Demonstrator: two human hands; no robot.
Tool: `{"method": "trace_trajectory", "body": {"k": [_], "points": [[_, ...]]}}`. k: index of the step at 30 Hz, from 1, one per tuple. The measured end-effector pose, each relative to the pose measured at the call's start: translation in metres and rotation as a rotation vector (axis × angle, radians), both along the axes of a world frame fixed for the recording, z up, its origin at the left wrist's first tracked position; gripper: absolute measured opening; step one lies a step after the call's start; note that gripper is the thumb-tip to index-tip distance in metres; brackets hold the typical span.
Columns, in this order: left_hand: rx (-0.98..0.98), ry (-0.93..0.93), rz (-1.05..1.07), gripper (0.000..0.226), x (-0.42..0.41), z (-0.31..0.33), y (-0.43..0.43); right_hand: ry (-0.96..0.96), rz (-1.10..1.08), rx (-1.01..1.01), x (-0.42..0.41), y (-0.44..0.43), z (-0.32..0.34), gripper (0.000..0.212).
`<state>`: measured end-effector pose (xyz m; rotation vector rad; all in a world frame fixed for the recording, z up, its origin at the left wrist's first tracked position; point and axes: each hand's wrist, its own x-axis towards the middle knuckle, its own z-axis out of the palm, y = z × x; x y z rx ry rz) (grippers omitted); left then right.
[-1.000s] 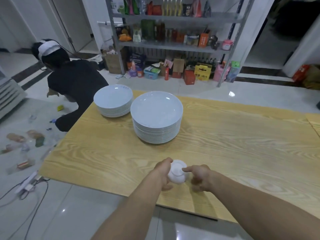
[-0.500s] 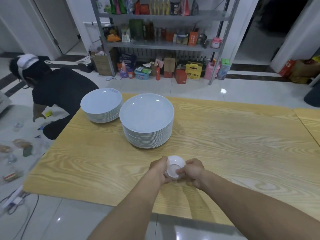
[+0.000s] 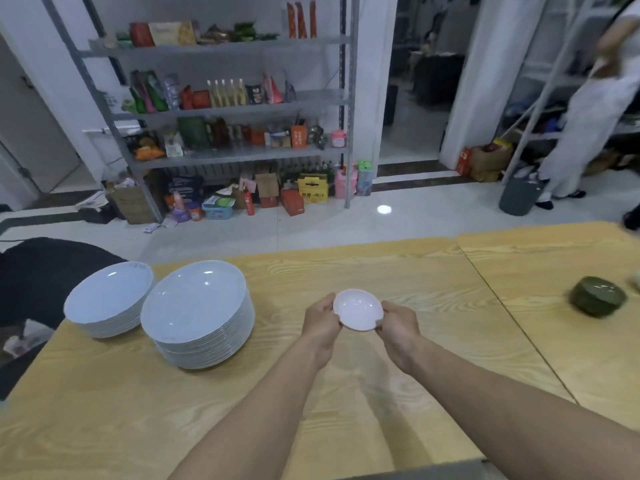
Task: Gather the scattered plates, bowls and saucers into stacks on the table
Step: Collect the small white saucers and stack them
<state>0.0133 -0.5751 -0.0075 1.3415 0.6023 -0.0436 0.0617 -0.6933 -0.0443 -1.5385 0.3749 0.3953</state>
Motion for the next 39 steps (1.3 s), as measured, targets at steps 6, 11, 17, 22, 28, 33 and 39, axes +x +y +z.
{"method": "trace_trajectory", "body": {"k": [6, 11, 17, 22, 28, 33, 39], "points": [[0.036, -0.004, -0.177, 0.043, 0.072, 0.019, -0.132, -0.067, -0.11, 0.006, 0.047, -0.147, 0.038, 0.035], [-0.001, -0.009, -0.318, 0.032, 0.136, 0.027, -0.26, -0.08, -0.169, -0.055, 0.09, -0.279, 0.056, 0.043], [-0.016, 0.004, -0.507, 0.041, 0.188, 0.038, -0.388, -0.061, -0.343, -0.113, 0.124, -0.403, 0.075, 0.043], [-0.017, -0.005, -0.617, 0.046, 0.25, 0.039, -0.473, -0.058, -0.416, -0.166, 0.16, -0.483, 0.075, 0.044], [-0.001, 0.009, -0.797, 0.068, 0.325, 0.024, -0.566, -0.047, -0.531, -0.189, 0.208, -0.565, 0.065, 0.042], [0.007, 0.065, -0.826, 0.07, 0.375, 0.001, -0.63, 0.014, -0.536, -0.213, 0.253, -0.625, 0.044, 0.041], [0.042, 0.141, -0.786, 0.068, 0.426, -0.046, -0.686, 0.103, -0.418, -0.268, 0.312, -0.682, -0.002, 0.045]]}}
